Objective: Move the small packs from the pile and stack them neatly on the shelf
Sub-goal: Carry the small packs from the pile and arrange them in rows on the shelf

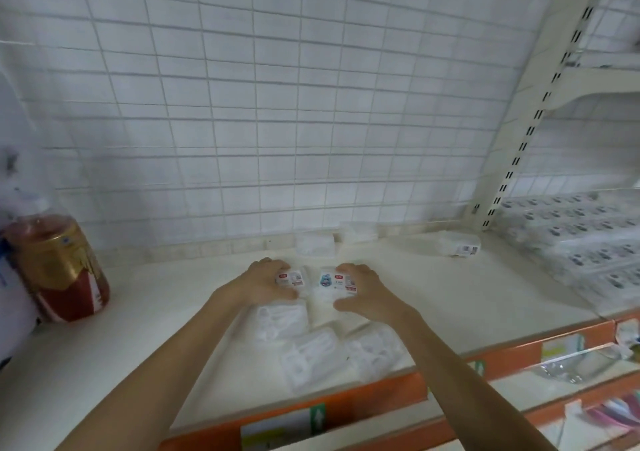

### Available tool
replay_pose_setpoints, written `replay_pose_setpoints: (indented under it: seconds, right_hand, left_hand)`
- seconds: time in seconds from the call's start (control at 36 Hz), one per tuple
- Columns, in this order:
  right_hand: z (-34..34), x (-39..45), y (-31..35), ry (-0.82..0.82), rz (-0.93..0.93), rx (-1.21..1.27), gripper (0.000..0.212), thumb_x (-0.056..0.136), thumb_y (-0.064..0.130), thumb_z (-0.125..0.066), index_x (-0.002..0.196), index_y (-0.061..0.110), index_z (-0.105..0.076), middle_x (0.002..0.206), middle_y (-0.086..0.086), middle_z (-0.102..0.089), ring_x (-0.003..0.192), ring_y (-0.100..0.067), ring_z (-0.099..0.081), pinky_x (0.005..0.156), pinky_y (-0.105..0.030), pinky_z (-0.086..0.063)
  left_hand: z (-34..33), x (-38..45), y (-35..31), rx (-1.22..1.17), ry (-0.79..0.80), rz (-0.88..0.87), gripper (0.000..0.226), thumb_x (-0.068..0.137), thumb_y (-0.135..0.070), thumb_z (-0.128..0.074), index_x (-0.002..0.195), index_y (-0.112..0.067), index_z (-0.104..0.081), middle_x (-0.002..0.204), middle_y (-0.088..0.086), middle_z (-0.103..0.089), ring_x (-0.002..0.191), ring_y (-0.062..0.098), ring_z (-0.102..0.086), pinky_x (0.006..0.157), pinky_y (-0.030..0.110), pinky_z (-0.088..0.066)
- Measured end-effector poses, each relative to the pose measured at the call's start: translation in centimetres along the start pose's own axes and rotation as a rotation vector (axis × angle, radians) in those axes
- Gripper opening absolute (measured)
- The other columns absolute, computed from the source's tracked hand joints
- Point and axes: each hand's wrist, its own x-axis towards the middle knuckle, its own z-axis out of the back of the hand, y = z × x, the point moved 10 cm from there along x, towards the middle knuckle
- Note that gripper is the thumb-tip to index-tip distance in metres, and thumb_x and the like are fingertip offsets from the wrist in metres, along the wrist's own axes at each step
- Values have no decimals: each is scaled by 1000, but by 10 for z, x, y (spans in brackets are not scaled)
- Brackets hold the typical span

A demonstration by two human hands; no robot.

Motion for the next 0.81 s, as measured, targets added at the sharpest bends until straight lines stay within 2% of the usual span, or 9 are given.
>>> replay_pose_setpoints:
  seconds: [0.11, 0.17, 0.28, 0.39, 0.47, 0.61, 0.67, 0.72, 0.81]
  right_hand:
    - [15, -15, -5, -90, 1, -68, 69, 74, 27, -74, 134, 19, -39, 125, -1, -30, 120, -16, -27, 97, -24, -33]
    - [29, -28, -12, -154, -8, -70, 69, 73, 28, -74, 133, 19, -40, 123, 0, -31, 120, -16, -29, 93, -21, -32]
    - [61, -66, -35, -253, -53, -80, 68, 76, 31, -71, 134, 20, -38, 124, 1, -32, 120, -16, -27, 90, -21, -28]
    - [97, -109, -59, -396, -97, -73, 67, 75, 29, -73, 133, 19, -40, 114, 4, -31, 115, -18, -32, 90, -21, -30]
    - [127, -147, -81, -526, -136, -62, 67, 73, 25, -75, 132, 19, -43, 111, 4, -32, 113, -19, -35, 89, -21, -30]
    - [166, -217, -126, -672, -172, -32, 67, 71, 18, -78, 130, 15, -46, 114, 3, -34, 109, -15, -37, 88, -16, -29]
    - [179, -244, -146, -706, -192, -44, 67, 71, 17, -78, 130, 15, -46, 116, 3, -34, 107, -10, -33, 89, -16, -29]
    - [192, -272, -166, -741, -209, -59, 67, 71, 15, -78, 130, 15, -46, 119, 2, -34, 108, -11, -33, 89, -18, -33]
    - [211, -315, -196, -774, -230, -86, 69, 68, 11, -79, 129, 13, -46, 123, -4, -38, 111, -20, -42, 89, -24, -42]
  left_hand:
    - [-2, 7, 0, 54, 93, 10, 65, 69, -48, -69, 121, -16, -47, 115, 3, -51, 98, 19, -50, 74, 27, -43]
    - [1, 8, -2, 87, 82, -15, 50, 76, -41, -69, 114, -16, -50, 109, 2, -53, 93, 17, -53, 75, 30, -48]
    - [6, 8, -22, 246, -48, -123, 47, 70, -55, -63, 97, -18, -58, 92, -3, -55, 81, 14, -54, 73, 33, -45]
    - [6, 5, -62, 111, -136, -249, 44, 54, -70, -44, 79, -34, -48, 83, -9, -50, 75, 10, -50, 63, 28, -38]
    - [1, 1, -118, 3, -145, -365, 47, 57, -66, -47, 89, -31, -51, 89, -4, -53, 81, 17, -53, 67, 27, -42]
    - [-24, -11, -224, -132, -128, -513, 61, 62, -61, -52, 113, -27, -53, 102, 0, -54, 85, 14, -53, 69, 11, -38]
    - [-43, -16, -265, -111, -128, -582, 69, 52, -64, -43, 107, -24, -55, 100, -1, -54, 85, 15, -53, 69, 14, -39]
    - [-69, -22, -305, -47, -127, -653, 82, 50, -62, -43, 119, -18, -54, 102, -4, -51, 91, 14, -51, 70, 18, -40]
    - [-119, -35, -360, 106, -113, -758, 92, 52, -63, -42, 133, -19, -43, 115, -5, -47, 112, 14, -42, 88, 24, -37]
